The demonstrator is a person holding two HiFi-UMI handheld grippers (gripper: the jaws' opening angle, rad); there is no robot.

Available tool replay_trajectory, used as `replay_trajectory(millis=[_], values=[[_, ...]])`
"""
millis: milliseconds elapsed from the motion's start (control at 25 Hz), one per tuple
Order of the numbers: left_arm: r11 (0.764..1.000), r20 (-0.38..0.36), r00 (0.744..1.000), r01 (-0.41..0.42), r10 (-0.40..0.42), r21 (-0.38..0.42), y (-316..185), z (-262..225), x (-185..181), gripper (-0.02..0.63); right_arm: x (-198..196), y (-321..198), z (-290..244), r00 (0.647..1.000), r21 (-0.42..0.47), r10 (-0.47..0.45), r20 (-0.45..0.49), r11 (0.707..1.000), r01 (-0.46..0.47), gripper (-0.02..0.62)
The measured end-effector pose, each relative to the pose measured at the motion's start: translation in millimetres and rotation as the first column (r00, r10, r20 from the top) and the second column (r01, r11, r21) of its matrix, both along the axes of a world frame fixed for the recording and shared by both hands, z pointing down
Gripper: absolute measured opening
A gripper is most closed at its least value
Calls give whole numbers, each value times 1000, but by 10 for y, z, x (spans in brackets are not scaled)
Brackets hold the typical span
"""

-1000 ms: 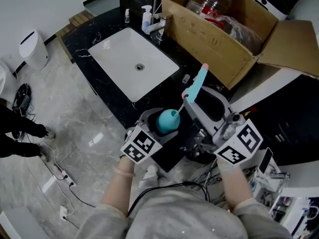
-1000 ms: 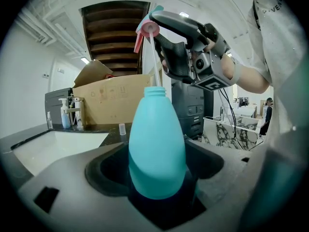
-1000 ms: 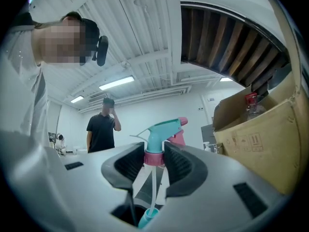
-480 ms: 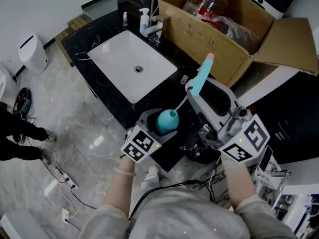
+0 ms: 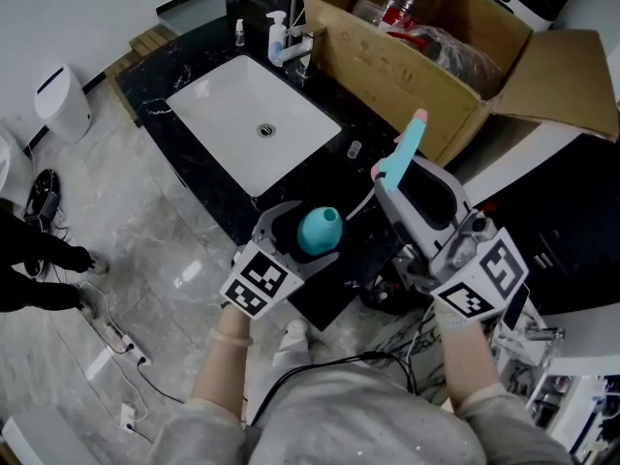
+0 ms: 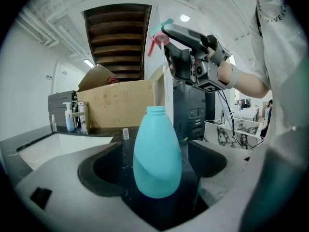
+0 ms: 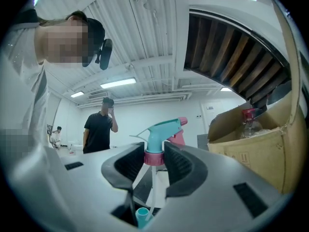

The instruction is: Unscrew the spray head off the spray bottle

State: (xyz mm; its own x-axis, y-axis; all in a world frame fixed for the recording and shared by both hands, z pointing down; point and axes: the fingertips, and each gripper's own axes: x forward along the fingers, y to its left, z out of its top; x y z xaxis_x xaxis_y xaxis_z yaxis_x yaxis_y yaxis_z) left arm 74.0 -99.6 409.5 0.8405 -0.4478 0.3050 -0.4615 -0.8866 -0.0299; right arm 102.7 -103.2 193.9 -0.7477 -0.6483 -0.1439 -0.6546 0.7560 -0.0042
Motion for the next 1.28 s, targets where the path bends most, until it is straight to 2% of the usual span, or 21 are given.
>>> replay_trajectory(millis=[240,360,400,480,520,600,760,1000,1160,1280], values=[[997,-36,996,83,-83,6,184,-142,-230,413,192,45,134,999,-19,39,-12,999,-40,132],[994,-30,993,111,-112,-8,293,-144,-349,404,275,95,252,998,-26,60,-27,998,-61,132],[991,-35,991,130,-130,-5,319,-159,-400,373,295,113,291,998,-30,63,-31,998,-64,132],[981,-73,979,192,-191,9,343,-238,-524,223,329,150,359,997,-39,67,-40,997,-68,132],[974,-94,970,226,-223,17,350,-285,-589,164,343,168,390,997,-43,69,-46,997,-71,132],[956,-119,951,291,-285,38,358,-369,-710,97,364,207,449,996,-49,72,-58,996,-75,132],[895,-142,895,437,-422,94,355,-525,-947,23,393,308,548,995,-60,68,-70,996,-72,132],[826,-210,821,557,-532,88,478,-737,-1184,6,431,470,620,994,-69,79,-79,994,-85,132],[792,-218,792,601,-571,108,559,-879,-1248,6,439,579,614,992,-54,78,-96,995,-83,132],[779,-250,778,616,-577,118,645,-1008,-1274,6,431,657,610,993,-49,73,-93,996,-78,132]])
